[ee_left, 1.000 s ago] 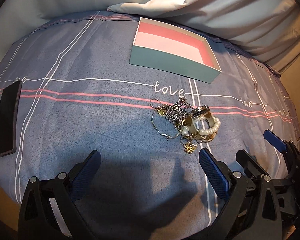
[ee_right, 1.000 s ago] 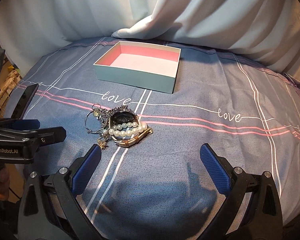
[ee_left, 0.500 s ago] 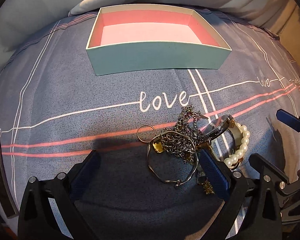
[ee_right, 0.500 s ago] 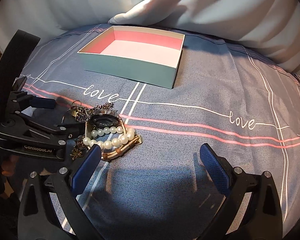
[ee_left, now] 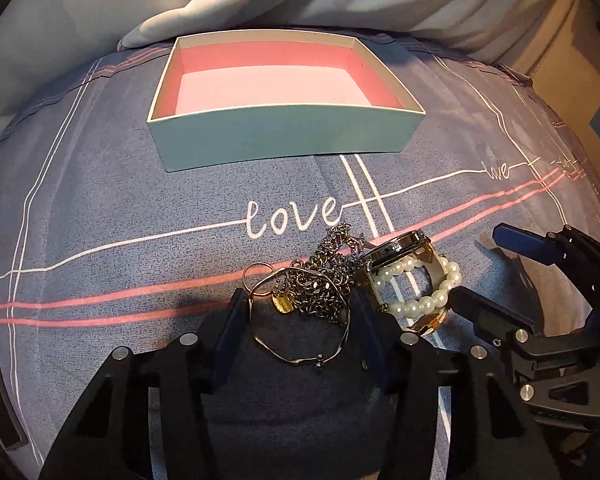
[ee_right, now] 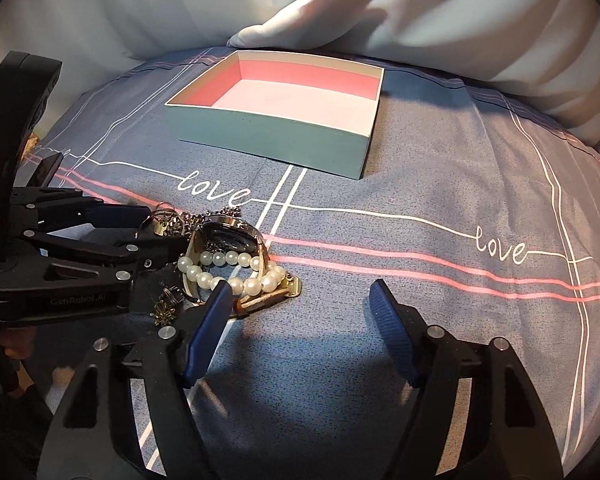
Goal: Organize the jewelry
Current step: 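Lower the left gripper onto the thin gold bangle and close it, then carry the bangle with the left gripper into the teal box and release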
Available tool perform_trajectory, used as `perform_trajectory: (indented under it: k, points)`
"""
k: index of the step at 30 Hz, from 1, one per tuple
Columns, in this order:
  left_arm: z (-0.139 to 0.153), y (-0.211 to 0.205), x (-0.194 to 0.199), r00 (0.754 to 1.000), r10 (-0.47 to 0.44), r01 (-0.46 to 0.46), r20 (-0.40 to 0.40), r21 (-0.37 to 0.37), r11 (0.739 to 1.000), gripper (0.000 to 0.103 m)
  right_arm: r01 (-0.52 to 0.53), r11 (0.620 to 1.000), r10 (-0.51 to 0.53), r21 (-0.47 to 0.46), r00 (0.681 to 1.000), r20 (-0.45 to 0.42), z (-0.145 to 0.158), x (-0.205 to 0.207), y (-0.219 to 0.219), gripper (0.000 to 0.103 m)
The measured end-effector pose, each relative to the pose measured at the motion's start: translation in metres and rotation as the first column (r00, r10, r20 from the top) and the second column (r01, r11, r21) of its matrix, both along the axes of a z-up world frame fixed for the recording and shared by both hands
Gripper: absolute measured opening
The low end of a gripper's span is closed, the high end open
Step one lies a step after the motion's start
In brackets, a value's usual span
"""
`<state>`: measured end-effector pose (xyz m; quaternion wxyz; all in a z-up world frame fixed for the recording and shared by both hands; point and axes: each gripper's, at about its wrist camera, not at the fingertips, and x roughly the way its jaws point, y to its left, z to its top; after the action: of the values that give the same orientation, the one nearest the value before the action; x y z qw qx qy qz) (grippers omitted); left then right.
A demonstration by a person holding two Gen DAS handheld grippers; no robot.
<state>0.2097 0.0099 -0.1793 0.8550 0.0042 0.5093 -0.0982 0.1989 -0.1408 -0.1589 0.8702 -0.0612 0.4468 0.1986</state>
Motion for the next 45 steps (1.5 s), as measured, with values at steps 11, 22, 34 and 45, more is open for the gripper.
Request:
perform_trajectory:
  k: [11, 22, 34, 45]
  points:
    - [0.026, 0.018, -0.009, 0.997, 0.054, -0.051, 0.055, -0.048, 0.998, 0.052, -0.048, 0.998, 0.047, 0.028, 0.998, 0.041, 0.015, 0.014, 0.014, 0.059]
    - [0.03, 0.028, -0.018, 0.995, 0.08, -0.076, 0.055, -0.068, 0.995, 0.052, -0.247, 0.967, 0.248, -0.055, 0.969, 0.004, -0.001, -0.008, 0.049, 0.013]
    - [0.041, 0.036, -0.032, 0.991, 0.105, -0.096, 0.088, -0.1, 0.99, 0.052, -0.244, 0.97, 0.244, -0.01, 0.966, 0.079, 0.039, -0.019, 0.037, 0.001]
    - [0.074, 0.034, 0.002, 0.981, 0.101, -0.086, 0.167, -0.094, 0.992, 0.052, -0.172, 0.985, 0.17, 0.0, 0.971, 0.168, 0.06, -0.001, 0.029, 0.001]
